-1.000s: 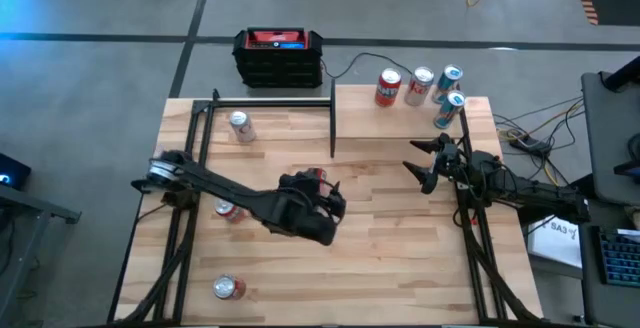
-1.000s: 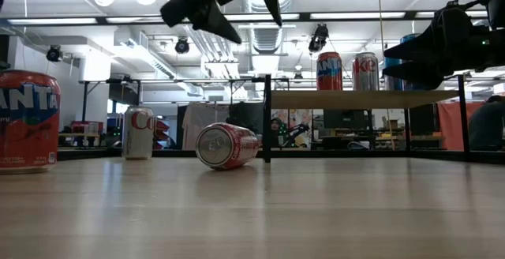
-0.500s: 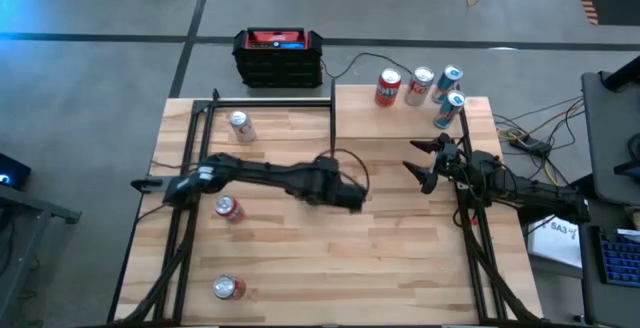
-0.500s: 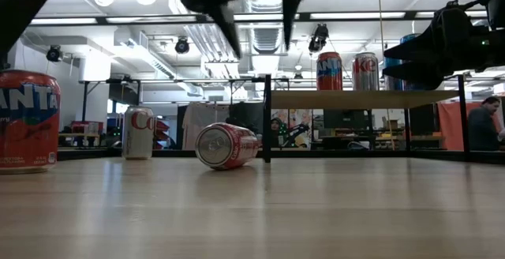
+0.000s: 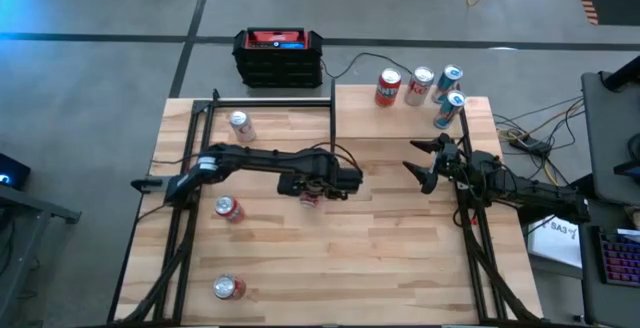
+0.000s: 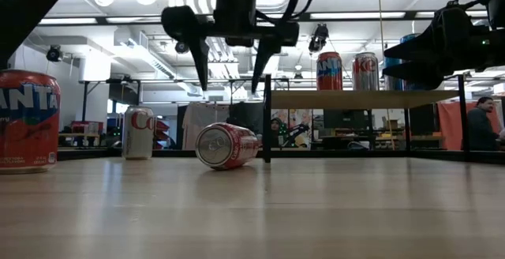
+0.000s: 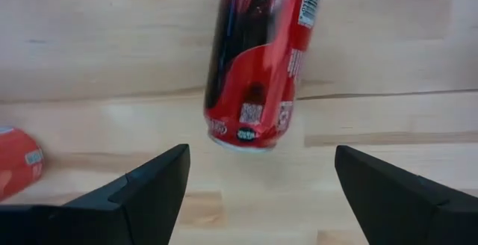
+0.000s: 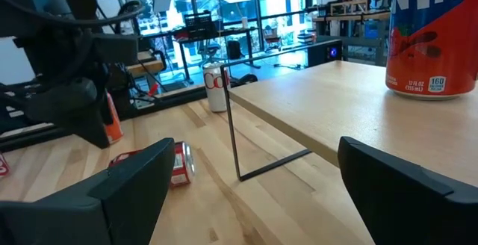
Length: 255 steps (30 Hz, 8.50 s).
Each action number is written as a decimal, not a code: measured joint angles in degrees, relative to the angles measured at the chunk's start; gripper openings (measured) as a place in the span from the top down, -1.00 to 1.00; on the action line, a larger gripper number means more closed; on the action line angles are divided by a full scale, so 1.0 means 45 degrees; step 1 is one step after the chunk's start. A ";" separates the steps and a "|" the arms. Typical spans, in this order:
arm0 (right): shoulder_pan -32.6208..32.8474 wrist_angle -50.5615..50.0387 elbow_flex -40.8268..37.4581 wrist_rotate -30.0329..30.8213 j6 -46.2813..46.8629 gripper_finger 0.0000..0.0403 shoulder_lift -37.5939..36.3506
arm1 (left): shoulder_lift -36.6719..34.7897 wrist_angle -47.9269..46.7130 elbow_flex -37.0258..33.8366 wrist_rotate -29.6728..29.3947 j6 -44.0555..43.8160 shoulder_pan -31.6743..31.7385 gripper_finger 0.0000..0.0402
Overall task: Place canned beverage on shelf
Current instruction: Put the top red white soda can on the shelf
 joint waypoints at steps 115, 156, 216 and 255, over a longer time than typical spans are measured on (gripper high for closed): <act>0.0000 0.0008 -0.0002 0.0000 -0.0005 -0.78 -0.0005 | -0.0401 0.0784 0.0608 0.2925 -0.0485 -0.0422 -0.59; 0.0002 0.0000 -0.0002 -0.0002 0.0000 -0.78 -0.0005 | 0.1377 0.2120 -0.0311 0.2419 0.4514 -0.0795 -0.55; -0.0003 0.0000 -0.0002 -0.0001 0.0000 -0.78 -0.0005 | 0.1360 0.6945 0.1972 0.3347 0.6718 -0.0582 -0.83; 0.0002 0.0000 -0.0002 -0.0005 -0.0001 -0.78 -0.0005 | 0.0710 0.6220 0.2393 0.3356 1.0186 -0.0494 -0.84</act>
